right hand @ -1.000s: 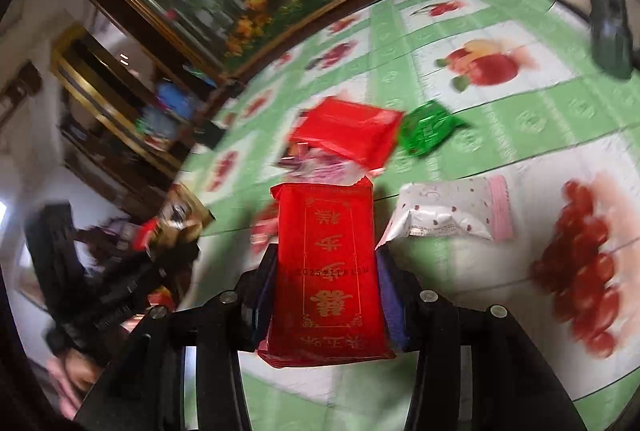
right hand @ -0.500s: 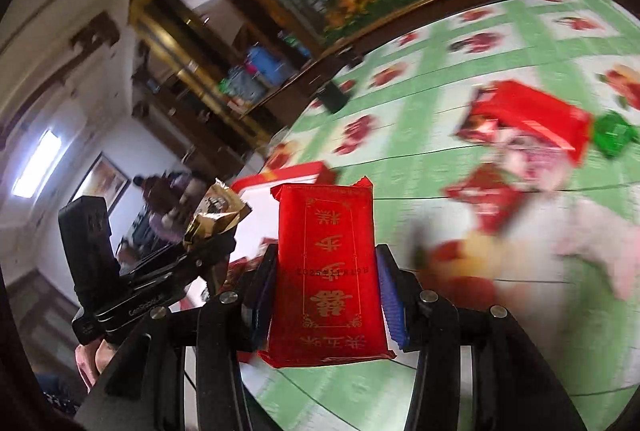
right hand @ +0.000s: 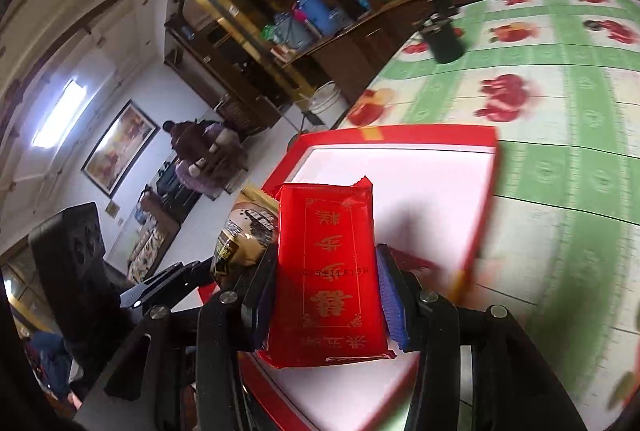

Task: Organize snacks
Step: 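Carry both snacks to the red-rimmed tray and open both grippers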

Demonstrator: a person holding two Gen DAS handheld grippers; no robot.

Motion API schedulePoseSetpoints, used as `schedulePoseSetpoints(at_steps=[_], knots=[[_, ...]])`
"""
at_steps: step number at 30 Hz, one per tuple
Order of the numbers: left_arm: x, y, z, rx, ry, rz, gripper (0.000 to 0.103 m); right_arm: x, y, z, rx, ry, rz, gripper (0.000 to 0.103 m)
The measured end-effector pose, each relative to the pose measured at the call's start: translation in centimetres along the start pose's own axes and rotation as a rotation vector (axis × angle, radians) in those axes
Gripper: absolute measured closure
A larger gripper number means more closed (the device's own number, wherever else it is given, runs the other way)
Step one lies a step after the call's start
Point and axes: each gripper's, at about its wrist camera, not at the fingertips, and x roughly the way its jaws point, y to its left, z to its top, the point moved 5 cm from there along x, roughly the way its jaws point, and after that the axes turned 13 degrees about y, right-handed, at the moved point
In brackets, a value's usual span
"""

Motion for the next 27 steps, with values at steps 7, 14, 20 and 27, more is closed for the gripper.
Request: schedulePoseSetpoints(at_steps=[7, 14, 20, 27], knots=[[0.1, 1.0, -0.5, -0.017, -0.002, 0.020, 0.053, 0.4, -0.5, -0.2, -0.002, -0.016, -0.004, 0.057], [0.1, 1.4, -0.7, -0.033, -0.014, 0.095, 0.052, 0.3, -0.5, -0.8, -0.020, -0.016, -0.068, 0.056], [0.1, 2.1, -1.0, -0.049, -0.016, 0.142, 0.051, -0.1, -0.5, -1.0, -0.037, -0.032, -0.101, 0.053], [-1.2, 2.4, -0.6, -0.062, -0.080, 0.231, 0.025, -0.8, -0.6, -1.3, -0.049, -0.049, -0.155, 0.045]])
